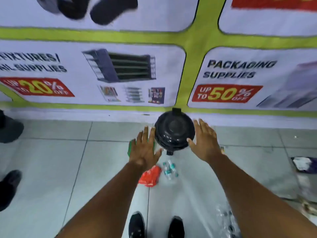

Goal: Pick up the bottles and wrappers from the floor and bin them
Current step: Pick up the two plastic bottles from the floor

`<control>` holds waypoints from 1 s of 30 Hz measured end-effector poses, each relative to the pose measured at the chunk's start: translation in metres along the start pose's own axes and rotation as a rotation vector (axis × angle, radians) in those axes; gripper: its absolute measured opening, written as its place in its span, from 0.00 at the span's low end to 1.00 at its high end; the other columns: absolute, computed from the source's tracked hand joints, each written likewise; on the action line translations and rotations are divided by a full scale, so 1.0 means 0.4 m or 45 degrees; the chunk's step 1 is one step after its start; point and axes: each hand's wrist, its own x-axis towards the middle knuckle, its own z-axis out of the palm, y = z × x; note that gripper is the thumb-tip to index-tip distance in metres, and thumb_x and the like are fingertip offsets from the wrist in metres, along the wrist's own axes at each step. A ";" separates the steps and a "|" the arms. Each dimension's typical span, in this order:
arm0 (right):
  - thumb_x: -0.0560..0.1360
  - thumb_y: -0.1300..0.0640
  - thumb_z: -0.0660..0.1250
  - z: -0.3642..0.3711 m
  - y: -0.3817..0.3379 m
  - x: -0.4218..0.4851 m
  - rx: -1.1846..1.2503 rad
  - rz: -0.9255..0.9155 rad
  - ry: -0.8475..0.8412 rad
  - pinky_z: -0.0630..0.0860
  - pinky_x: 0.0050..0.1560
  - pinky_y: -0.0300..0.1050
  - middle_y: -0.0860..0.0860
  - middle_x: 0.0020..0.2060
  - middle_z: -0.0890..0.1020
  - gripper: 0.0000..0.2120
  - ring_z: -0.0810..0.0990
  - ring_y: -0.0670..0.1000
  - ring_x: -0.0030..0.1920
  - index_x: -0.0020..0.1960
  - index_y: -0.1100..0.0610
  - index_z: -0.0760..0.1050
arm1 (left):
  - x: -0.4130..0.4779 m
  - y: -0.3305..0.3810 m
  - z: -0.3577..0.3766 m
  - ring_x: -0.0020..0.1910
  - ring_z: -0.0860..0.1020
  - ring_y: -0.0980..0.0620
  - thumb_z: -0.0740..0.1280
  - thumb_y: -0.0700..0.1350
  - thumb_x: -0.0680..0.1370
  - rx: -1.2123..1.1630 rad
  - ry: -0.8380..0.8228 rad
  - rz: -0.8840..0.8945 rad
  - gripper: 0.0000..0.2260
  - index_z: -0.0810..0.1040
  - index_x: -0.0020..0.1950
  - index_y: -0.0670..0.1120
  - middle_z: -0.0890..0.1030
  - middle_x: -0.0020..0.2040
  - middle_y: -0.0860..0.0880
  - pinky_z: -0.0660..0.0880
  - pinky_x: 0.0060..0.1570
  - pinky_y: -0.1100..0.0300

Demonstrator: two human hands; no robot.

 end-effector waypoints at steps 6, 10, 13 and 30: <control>0.77 0.49 0.65 0.551 0.160 -0.003 0.029 0.095 -0.286 0.56 0.75 0.51 0.58 0.77 0.61 0.36 0.59 0.57 0.76 0.79 0.57 0.54 | 0.050 -0.071 0.559 0.77 0.54 0.42 0.57 0.60 0.78 -0.129 -0.290 -0.094 0.37 0.42 0.79 0.50 0.49 0.80 0.45 0.59 0.72 0.44; 0.78 0.50 0.64 0.862 0.249 0.025 0.073 0.149 -0.421 0.60 0.74 0.51 0.57 0.77 0.61 0.35 0.61 0.57 0.75 0.79 0.56 0.53 | 0.105 -0.109 0.893 0.69 0.66 0.39 0.60 0.57 0.77 -0.286 -0.428 -0.173 0.35 0.48 0.79 0.49 0.59 0.78 0.44 0.69 0.65 0.46; 0.79 0.49 0.63 1.062 0.297 0.059 0.081 0.175 -0.518 0.63 0.73 0.52 0.56 0.77 0.61 0.35 0.63 0.57 0.74 0.79 0.56 0.51 | 0.160 -0.120 1.110 0.67 0.68 0.38 0.62 0.56 0.78 -0.373 -0.487 -0.196 0.34 0.51 0.78 0.47 0.62 0.76 0.43 0.69 0.65 0.46; 0.74 0.45 0.71 1.483 0.385 0.182 0.363 0.449 -0.584 0.70 0.69 0.55 0.52 0.71 0.72 0.37 0.73 0.56 0.67 0.77 0.51 0.57 | 0.352 -0.061 1.525 0.63 0.73 0.38 0.64 0.57 0.77 -0.655 -0.406 -0.602 0.36 0.50 0.78 0.49 0.72 0.67 0.42 0.73 0.60 0.45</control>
